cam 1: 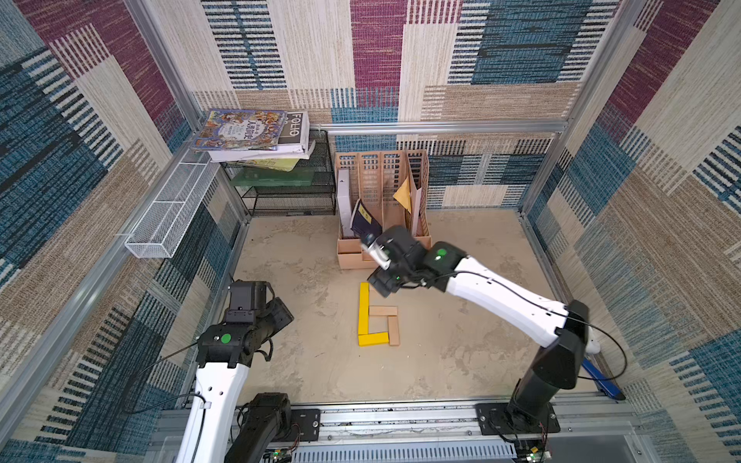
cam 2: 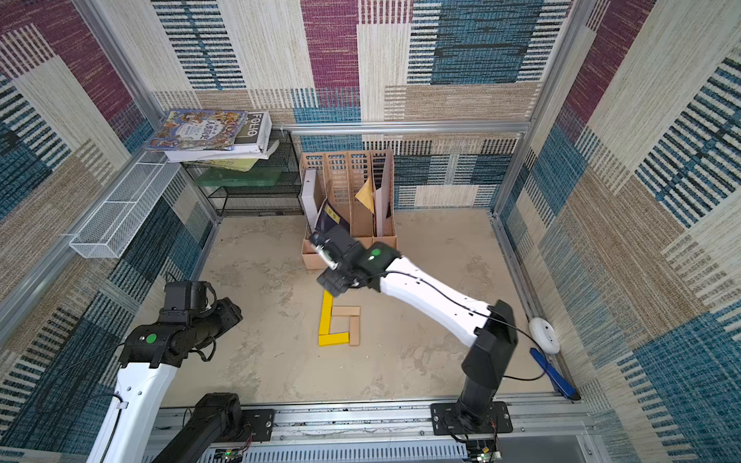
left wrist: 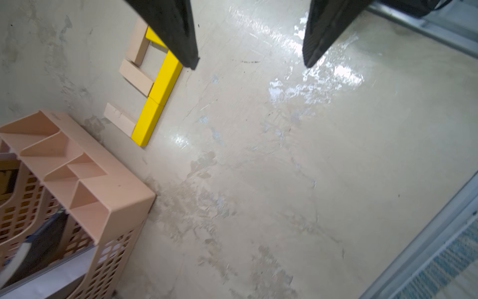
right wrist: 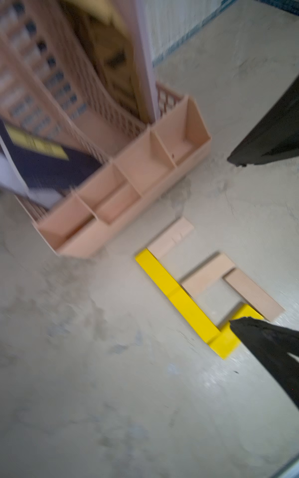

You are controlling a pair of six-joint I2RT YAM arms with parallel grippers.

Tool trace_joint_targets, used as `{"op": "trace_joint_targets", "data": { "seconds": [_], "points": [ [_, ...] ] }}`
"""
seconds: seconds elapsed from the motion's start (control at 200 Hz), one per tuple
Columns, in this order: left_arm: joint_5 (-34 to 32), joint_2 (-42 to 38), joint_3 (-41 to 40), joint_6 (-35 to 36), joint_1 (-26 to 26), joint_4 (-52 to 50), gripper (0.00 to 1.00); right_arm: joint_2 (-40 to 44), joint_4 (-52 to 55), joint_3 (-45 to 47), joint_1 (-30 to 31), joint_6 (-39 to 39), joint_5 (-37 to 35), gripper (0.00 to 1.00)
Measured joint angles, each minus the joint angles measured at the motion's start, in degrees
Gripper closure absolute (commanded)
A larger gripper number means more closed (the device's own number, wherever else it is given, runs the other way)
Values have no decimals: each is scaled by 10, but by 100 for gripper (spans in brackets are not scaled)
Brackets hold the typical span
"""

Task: Assemble the number 6 with building blocks
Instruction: Assemble the building block at the center of the board, then reset both arms

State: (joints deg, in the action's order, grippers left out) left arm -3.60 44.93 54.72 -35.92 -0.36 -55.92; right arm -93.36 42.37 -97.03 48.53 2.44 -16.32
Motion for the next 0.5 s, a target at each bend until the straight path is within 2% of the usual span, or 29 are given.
{"op": "trace_joint_targets", "data": {
  "seconds": [0.09,0.145,0.21,0.271,0.351,0.501],
  "points": [
    [-26,-2,0,32,0,64,25,108,-83,103,-99,23,-8,4],
    [-57,-3,-15,55,0,122,23,162,-134,197,-160,32,-14,4],
    [-107,-3,-52,80,0,193,12,195,-181,301,-228,56,-33,4],
    [-147,5,-104,113,0,265,9,196,-210,375,-283,74,-42,4],
    [-158,30,-168,179,0,344,8,181,-219,436,-349,86,-51,4],
    [-160,72,-261,244,2,480,7,150,-323,528,-397,84,-32,4]
  ]
}}
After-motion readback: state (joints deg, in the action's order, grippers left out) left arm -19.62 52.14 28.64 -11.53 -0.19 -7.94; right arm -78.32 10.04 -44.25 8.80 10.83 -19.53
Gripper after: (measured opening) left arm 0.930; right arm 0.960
